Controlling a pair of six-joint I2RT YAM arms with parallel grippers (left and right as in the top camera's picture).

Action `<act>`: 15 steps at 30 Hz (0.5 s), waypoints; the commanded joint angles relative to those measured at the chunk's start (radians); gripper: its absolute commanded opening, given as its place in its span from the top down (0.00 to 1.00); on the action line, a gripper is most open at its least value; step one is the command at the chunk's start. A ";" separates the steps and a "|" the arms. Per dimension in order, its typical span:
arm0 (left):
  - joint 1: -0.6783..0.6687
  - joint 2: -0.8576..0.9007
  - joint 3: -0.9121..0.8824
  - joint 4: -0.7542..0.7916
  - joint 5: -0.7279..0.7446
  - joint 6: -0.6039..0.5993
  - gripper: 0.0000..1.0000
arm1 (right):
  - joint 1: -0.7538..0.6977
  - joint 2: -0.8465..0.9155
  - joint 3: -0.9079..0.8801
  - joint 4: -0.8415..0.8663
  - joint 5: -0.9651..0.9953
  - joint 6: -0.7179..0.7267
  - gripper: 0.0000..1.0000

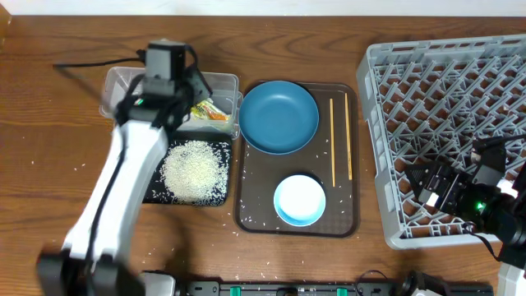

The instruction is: Sort waste into correct bins and load items into the dishwasher rack

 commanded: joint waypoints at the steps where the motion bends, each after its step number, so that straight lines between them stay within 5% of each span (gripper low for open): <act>1: 0.002 -0.151 0.015 -0.091 0.129 0.256 0.43 | 0.011 -0.002 0.010 -0.003 0.008 -0.051 0.07; 3: 0.002 -0.236 0.014 -0.204 0.180 0.369 0.38 | 0.011 -0.002 0.010 -0.004 -0.002 -0.072 0.07; 8: 0.002 -0.389 0.014 -0.350 0.147 0.389 0.19 | 0.010 -0.002 0.010 0.002 -0.001 -0.071 0.01; 15: 0.002 -0.503 0.014 -0.407 0.142 0.389 0.14 | 0.010 -0.002 0.010 0.000 0.001 -0.071 0.01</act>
